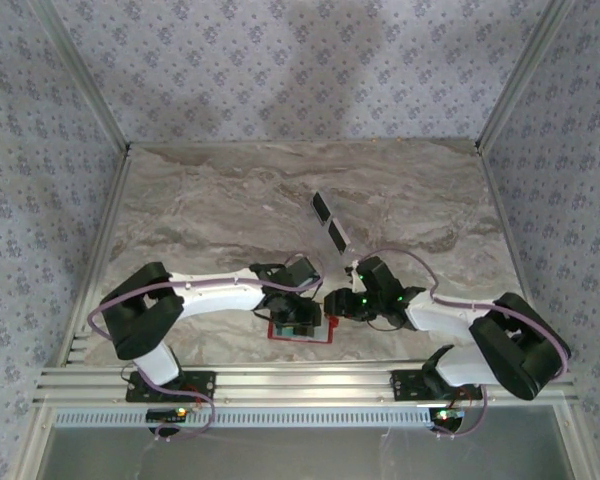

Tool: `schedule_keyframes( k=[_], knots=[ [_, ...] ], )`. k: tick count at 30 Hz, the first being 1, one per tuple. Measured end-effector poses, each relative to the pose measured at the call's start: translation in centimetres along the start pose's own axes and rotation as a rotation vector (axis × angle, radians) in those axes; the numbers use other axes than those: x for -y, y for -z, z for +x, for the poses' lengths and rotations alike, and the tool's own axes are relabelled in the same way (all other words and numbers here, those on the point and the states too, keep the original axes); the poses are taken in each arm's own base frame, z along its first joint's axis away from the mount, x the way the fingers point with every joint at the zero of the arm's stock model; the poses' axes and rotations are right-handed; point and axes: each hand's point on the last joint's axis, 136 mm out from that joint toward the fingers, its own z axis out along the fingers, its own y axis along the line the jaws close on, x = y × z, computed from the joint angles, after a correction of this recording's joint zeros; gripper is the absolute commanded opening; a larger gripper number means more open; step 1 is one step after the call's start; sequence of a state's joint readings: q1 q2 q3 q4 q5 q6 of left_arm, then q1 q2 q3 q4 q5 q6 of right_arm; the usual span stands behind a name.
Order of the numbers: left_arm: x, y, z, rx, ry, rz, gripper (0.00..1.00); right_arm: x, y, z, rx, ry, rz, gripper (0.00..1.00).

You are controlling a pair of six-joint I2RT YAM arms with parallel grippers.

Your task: Put the credit cards into the card holder

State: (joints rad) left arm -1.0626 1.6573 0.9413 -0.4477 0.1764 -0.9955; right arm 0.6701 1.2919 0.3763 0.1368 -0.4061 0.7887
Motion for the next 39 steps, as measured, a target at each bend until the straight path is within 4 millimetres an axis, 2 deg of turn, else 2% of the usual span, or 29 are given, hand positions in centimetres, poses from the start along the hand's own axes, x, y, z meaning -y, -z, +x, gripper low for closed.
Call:
schedule_keyframes(
  k=[2, 4, 8, 9, 12, 14, 15, 20, 25, 32, 37, 39],
  knots=[
    [-0.2, 0.3, -0.1, 0.010, -0.002, -0.011, 0.64, 0.1, 0.2, -0.1, 0.006, 0.005, 0.009, 0.53],
    [-0.7, 1.0, -0.2, 0.026, -0.009, -0.029, 0.72, 0.4, 0.5, 0.0, 0.009, 0.012, 0.027, 0.60],
    [-1.3, 2.6, -0.7, 0.066, 0.006, -0.043, 0.95, 0.1, 0.8, 0.0, 0.014, 0.064, 0.066, 0.73],
    [-1.5, 3.1, -0.9, 0.081, 0.014, -0.041, 0.96, 0.0, 0.8, 0.0, 0.017, 0.078, 0.080, 0.76],
    [-2.7, 4.2, -1.3, 0.118, 0.052, -0.031, 0.96, -0.1, 0.8, -0.2, 0.024, 0.108, 0.128, 0.87],
    [-3.7, 4.9, -1.4, 0.137, 0.073, -0.022, 0.95, -0.2, 0.7, -0.3, 0.024, 0.127, 0.165, 0.98],
    [-4.3, 5.3, -1.5, 0.149, 0.086, -0.018, 0.95, -0.5, 0.5, -0.2, 0.021, 0.143, 0.180, 1.00],
    [-7.8, 6.3, -2.1, 0.201, 0.164, 0.006, 0.93, -2.2, -0.8, -0.4, 0.011, 0.217, 0.253, 0.99],
    [-11.2, 4.2, -1.5, 0.184, 0.221, 0.021, 0.84, -4.2, -2.8, -0.9, -0.008, 0.264, 0.285, 0.99],
    [-11.1, 4.1, -1.5, 0.183, 0.182, 0.052, 0.88, -4.6, -4.7, -1.0, -0.032, 0.301, 0.362, 0.99],
    [-11.8, 3.5, -1.3, 0.165, 0.171, 0.030, 0.74, -4.5, -5.0, -1.0, -0.034, 0.322, 0.415, 1.00],
    [-12.1, 3.4, -1.2, 0.162, 0.169, 0.024, 0.72, -4.5, -5.1, -1.0, -0.035, 0.329, 0.428, 1.00]
  ],
)
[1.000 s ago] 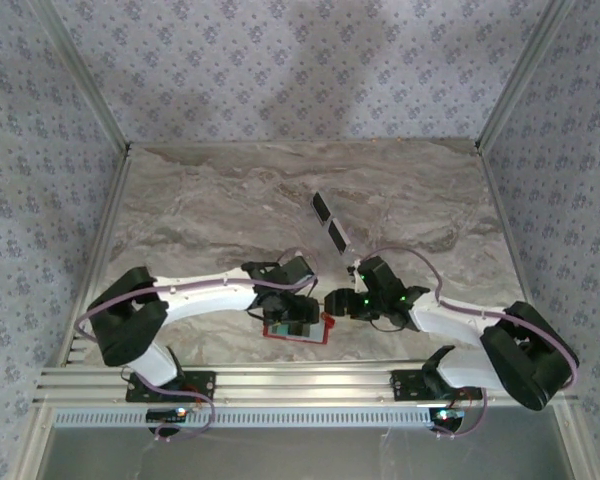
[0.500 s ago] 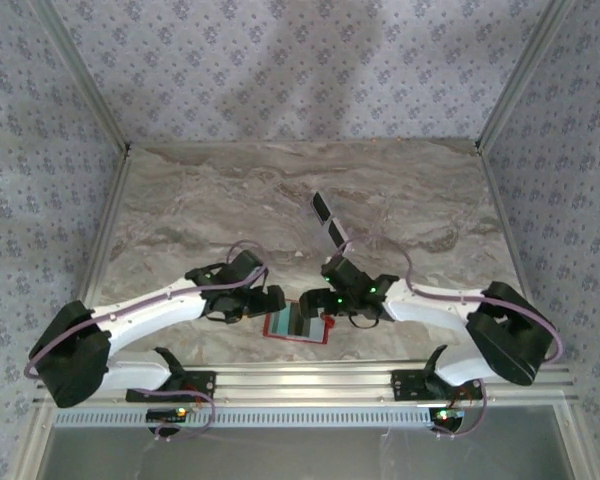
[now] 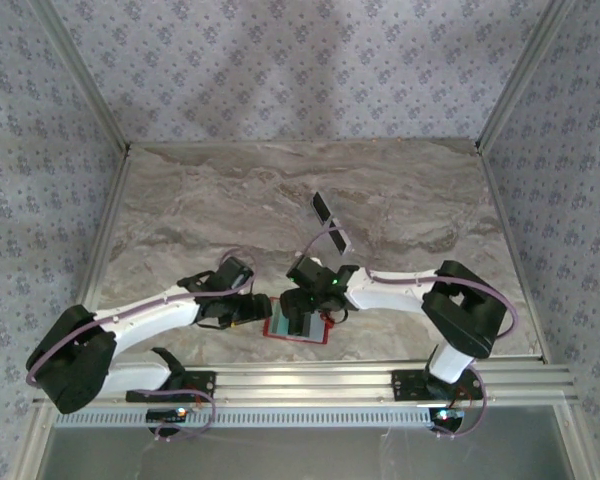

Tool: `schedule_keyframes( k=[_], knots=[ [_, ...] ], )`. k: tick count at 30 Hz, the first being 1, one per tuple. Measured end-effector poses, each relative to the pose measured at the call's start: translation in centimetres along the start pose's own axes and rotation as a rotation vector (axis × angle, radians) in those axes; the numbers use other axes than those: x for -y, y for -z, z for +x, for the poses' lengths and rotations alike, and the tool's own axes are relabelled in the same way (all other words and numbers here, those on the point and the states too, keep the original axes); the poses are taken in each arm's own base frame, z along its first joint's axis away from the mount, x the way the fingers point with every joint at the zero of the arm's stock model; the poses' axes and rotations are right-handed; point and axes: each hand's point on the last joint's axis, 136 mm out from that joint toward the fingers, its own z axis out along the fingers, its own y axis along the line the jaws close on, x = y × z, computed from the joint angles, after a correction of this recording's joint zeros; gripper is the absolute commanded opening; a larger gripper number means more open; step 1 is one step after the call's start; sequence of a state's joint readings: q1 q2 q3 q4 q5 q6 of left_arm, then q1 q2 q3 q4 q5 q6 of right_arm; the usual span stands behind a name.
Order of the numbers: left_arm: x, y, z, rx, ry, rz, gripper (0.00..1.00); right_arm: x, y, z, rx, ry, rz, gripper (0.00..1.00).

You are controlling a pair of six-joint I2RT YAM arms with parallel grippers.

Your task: Put the credit cards into the card holder

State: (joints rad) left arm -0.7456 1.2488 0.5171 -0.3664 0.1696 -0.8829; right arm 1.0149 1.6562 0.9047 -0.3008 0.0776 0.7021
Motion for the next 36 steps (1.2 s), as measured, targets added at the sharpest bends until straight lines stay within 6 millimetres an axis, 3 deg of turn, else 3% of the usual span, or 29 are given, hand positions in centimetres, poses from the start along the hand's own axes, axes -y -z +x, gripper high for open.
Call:
schedule_keyframes(
  k=[5, 19, 24, 30, 36],
  knots=[
    [-0.4, -0.2, 0.1, -0.003, 0.004, -0.005, 0.68, 0.0, -0.2, 0.1, -0.002, 0.021, 0.042, 0.95],
    [-0.6, -0.4, 0.1, -0.015, 0.017, -0.009, 0.67, 1.1, -0.3, 0.4, 0.016, 0.039, 0.112, 0.70],
    [-0.5, -0.4, 0.1, -0.017, 0.018, -0.008, 0.67, 1.1, -0.4, 0.5, 0.022, 0.057, 0.106, 0.69],
    [-0.4, -0.5, 0.1, -0.034, 0.026, -0.002, 0.67, 0.7, -0.4, 0.6, 0.008, 0.104, 0.082, 0.78],
    [-0.5, -0.7, 0.3, -0.062, 0.044, -0.006, 0.64, -1.4, -0.3, 1.0, -0.028, 0.226, -0.041, 0.72]
  ],
)
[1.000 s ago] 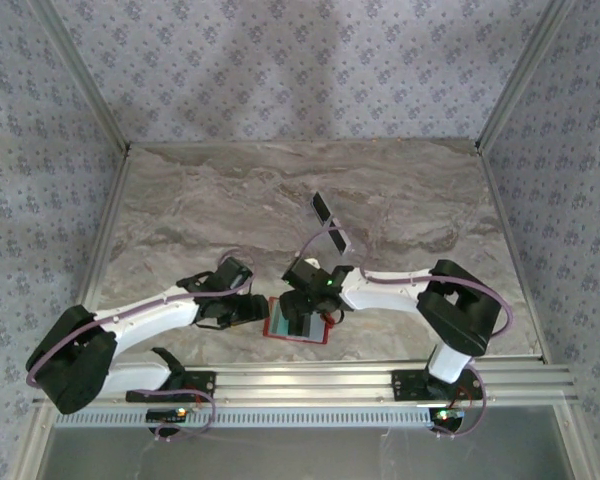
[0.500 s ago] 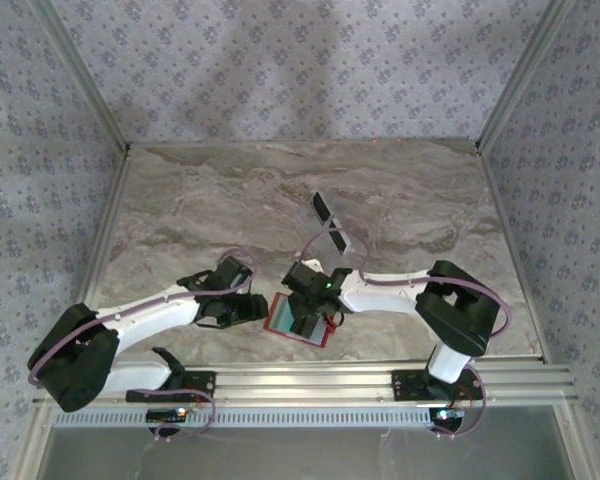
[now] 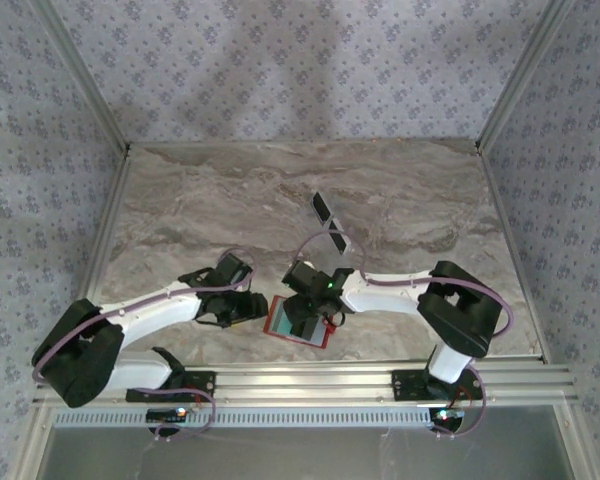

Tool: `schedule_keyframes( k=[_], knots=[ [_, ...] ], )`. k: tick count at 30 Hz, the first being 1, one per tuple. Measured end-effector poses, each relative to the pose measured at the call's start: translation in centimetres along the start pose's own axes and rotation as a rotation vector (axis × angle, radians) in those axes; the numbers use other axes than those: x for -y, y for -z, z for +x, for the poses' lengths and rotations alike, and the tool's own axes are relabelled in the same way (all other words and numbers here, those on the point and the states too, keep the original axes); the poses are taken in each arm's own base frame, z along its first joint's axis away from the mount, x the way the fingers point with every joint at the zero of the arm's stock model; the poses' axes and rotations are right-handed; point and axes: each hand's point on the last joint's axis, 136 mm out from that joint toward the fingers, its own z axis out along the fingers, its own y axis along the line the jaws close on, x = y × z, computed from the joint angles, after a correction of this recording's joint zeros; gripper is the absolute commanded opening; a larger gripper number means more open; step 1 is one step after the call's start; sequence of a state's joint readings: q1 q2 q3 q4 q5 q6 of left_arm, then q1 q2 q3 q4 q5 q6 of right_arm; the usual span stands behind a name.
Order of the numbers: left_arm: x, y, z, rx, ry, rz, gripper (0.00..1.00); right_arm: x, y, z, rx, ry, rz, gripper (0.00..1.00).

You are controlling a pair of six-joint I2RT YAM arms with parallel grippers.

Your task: Put the credit cards into the card holder

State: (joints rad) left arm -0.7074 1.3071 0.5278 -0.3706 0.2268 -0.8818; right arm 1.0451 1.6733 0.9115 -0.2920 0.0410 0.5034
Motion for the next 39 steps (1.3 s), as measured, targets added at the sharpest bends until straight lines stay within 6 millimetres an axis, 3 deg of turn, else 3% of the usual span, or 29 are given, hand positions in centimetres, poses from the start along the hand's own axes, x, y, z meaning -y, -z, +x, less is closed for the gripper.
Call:
schedule_keyframes(
  k=[4, 9, 14, 18, 21, 26, 33, 39],
  knots=[
    [0.1, 0.0, 0.0, -0.008, 0.009, 0.012, 0.61, -1.1, 0.3, 0.0, 0.006, 0.027, -0.116, 0.71],
    [0.9, -0.1, -0.1, -0.011, 0.005, 0.058, 0.59, -0.5, 1.7, -0.3, 0.040, -0.020, -0.178, 0.76],
    [3.4, -0.5, 0.0, -0.038, -0.016, 0.193, 0.58, -0.2, 4.4, -0.8, 0.083, -0.085, -0.162, 0.86],
    [3.7, -0.6, 0.1, -0.044, -0.018, 0.211, 0.58, 0.0, 6.7, 0.3, 0.093, -0.147, -0.158, 0.87],
    [3.6, -0.5, 0.1, -0.038, -0.027, 0.215, 0.58, 1.8, 7.8, 1.7, 0.101, -0.203, -0.145, 0.87],
    [3.7, -0.1, 0.1, -0.019, -0.047, 0.232, 0.58, 6.9, 8.0, 2.8, 0.099, -0.341, -0.072, 0.86],
    [3.5, 0.6, 0.5, -0.039, -0.054, 0.255, 0.63, 10.6, 8.2, 3.9, 0.086, -0.466, -0.035, 0.86],
    [1.3, 2.0, 0.1, -0.033, 0.013, 0.221, 0.64, 13.0, 7.4, 7.3, 0.035, -0.552, -0.017, 0.84]
  ],
)
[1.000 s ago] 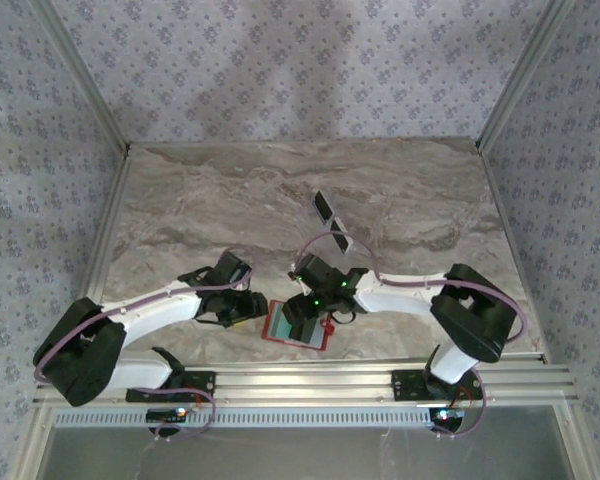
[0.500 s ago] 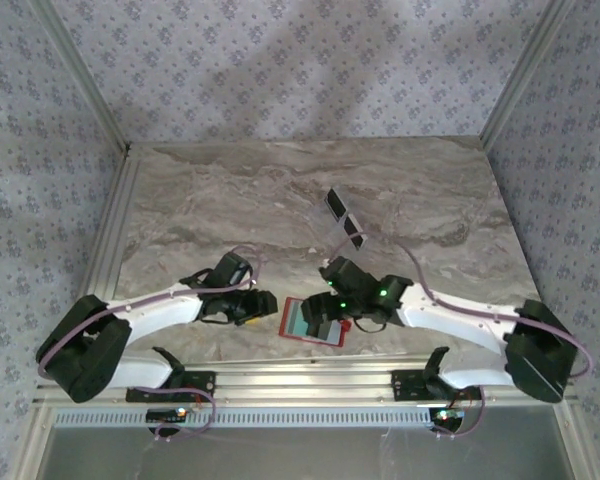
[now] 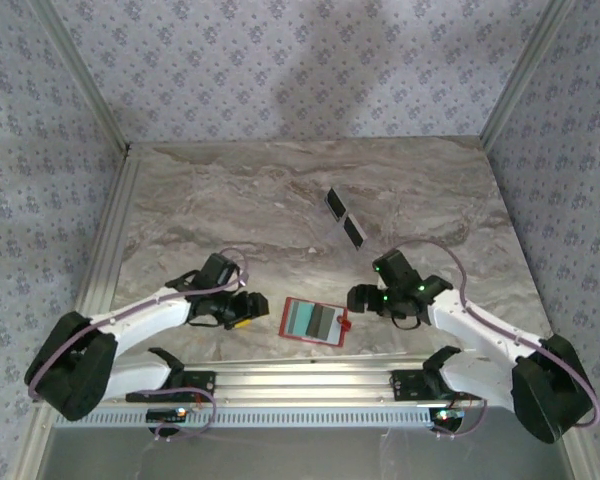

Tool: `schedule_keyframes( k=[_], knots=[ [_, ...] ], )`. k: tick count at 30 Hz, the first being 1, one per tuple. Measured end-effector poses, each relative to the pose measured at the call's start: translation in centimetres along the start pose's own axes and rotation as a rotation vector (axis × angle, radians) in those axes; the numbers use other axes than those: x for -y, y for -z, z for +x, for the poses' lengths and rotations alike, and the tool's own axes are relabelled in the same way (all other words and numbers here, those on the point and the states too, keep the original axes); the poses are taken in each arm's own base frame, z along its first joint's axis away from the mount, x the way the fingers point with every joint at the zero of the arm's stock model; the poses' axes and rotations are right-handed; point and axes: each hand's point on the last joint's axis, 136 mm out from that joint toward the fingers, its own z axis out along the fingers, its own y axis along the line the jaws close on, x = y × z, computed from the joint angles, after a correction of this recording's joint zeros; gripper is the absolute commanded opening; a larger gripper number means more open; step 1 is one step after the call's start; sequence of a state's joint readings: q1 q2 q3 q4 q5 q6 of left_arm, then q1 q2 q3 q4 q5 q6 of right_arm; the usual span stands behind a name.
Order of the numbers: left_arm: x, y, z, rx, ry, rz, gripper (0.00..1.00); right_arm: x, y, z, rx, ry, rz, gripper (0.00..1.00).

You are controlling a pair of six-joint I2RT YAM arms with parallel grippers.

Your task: Put the credit cards into the card holder

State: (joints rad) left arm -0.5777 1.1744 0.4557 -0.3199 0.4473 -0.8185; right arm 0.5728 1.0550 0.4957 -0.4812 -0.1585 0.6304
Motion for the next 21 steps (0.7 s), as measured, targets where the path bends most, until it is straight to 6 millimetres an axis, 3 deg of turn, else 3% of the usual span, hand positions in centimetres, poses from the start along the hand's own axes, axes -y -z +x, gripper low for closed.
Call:
schedule_keyframes(
  k=[4, 9, 15, 21],
  knots=[
    [-0.5, 1.9, -0.5, 0.041, 0.013, -0.020, 0.67, 0.8, -0.8, 1.7, -0.051, 0.000, -0.001, 0.82],
    [1.0, 4.0, -1.8, 0.087, -0.002, 0.004, 0.68, 0.3, -0.7, 1.8, -0.053, 0.001, -0.023, 0.82],
    [2.3, 4.5, -1.6, 0.062, -0.029, 0.049, 0.68, -3.1, 0.7, 2.5, -0.074, 0.045, -0.116, 0.87],
    [3.7, 5.5, -2.0, 0.079, -0.061, 0.078, 0.68, -6.4, 1.9, 2.7, -0.066, 0.091, -0.119, 0.99]
  ],
)
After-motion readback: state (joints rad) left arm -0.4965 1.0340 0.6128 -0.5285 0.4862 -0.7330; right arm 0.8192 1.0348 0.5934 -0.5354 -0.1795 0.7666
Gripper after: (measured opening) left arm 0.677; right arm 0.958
